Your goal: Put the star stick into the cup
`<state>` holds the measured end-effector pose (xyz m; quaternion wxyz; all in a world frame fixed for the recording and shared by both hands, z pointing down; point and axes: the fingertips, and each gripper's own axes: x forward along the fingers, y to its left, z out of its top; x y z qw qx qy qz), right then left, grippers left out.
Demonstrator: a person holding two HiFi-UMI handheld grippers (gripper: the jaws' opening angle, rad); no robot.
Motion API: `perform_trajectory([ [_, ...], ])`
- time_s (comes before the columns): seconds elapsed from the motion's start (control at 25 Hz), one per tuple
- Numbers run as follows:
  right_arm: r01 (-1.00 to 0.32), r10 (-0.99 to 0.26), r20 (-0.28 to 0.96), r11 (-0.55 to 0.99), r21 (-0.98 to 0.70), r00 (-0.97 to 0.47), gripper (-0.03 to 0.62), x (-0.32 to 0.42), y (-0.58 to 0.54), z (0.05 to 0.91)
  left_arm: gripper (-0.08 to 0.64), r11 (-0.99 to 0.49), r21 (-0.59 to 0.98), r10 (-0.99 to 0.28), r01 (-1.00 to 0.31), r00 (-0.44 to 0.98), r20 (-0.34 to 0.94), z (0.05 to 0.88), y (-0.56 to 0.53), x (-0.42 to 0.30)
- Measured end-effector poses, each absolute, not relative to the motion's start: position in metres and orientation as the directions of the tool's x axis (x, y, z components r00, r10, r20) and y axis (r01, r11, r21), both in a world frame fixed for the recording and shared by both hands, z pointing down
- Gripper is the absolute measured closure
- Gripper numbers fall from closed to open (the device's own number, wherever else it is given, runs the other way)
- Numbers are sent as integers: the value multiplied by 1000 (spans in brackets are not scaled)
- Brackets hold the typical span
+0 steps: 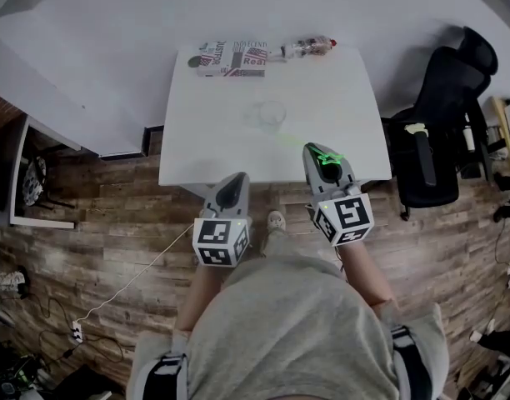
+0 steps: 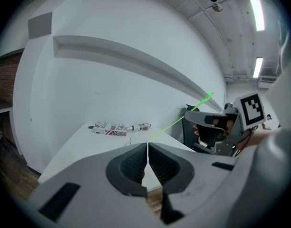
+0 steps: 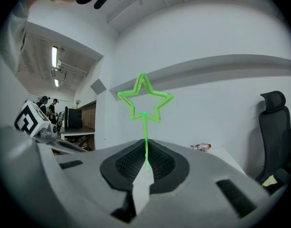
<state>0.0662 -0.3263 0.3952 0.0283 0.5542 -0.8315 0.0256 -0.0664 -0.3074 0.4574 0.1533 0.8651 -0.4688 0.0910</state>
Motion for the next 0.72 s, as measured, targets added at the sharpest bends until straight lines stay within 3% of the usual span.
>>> perform_trajectory([
  [0.72, -900, -882, 182, 435, -37, -434, 578, 81, -427, 443, 549, -465, 192, -795, -864, 503, 339, 472, -397, -47],
])
